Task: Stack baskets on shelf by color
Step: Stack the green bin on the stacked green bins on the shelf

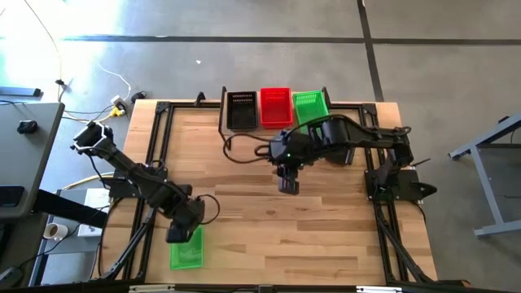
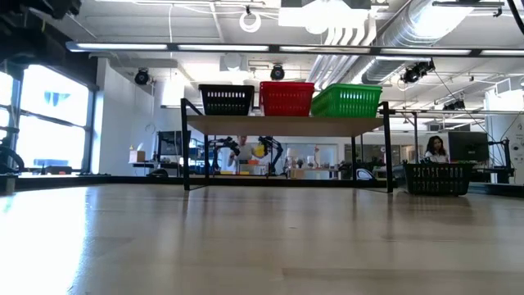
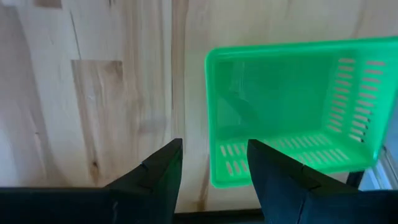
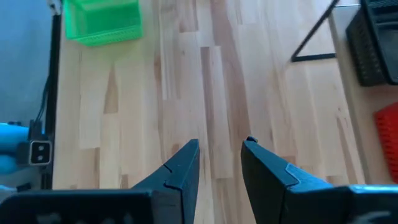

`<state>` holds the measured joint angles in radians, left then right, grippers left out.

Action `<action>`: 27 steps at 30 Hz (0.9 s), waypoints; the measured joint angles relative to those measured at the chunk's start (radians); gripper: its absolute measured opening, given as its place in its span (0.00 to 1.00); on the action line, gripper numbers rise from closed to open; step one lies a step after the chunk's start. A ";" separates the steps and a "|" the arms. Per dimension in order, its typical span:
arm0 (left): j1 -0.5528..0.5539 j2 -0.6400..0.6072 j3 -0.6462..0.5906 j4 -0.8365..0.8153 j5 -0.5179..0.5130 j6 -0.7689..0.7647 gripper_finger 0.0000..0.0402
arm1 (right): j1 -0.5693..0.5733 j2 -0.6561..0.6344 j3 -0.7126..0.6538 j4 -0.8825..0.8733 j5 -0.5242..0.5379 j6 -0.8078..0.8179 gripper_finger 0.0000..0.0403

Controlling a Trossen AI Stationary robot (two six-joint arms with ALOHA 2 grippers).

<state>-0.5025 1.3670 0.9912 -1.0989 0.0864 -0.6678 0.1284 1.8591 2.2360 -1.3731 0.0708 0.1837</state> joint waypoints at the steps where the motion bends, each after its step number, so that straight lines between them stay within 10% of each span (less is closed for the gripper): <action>1: -0.004 0.000 -0.015 0.016 0.000 -0.014 0.42 | 0.007 0.000 0.000 0.000 0.000 0.000 0.26; 20: -0.028 0.000 -0.224 0.236 0.024 -0.090 0.41 | 0.035 0.000 0.000 0.001 0.043 -0.004 0.26; 27: -0.027 0.000 -0.261 0.249 0.053 -0.144 0.18 | 0.035 0.000 0.000 0.001 0.083 -0.005 0.26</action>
<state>-0.5295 1.3670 0.7306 -0.8496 0.1398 -0.8114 0.1638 1.8591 2.2356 -1.3724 0.1533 0.1791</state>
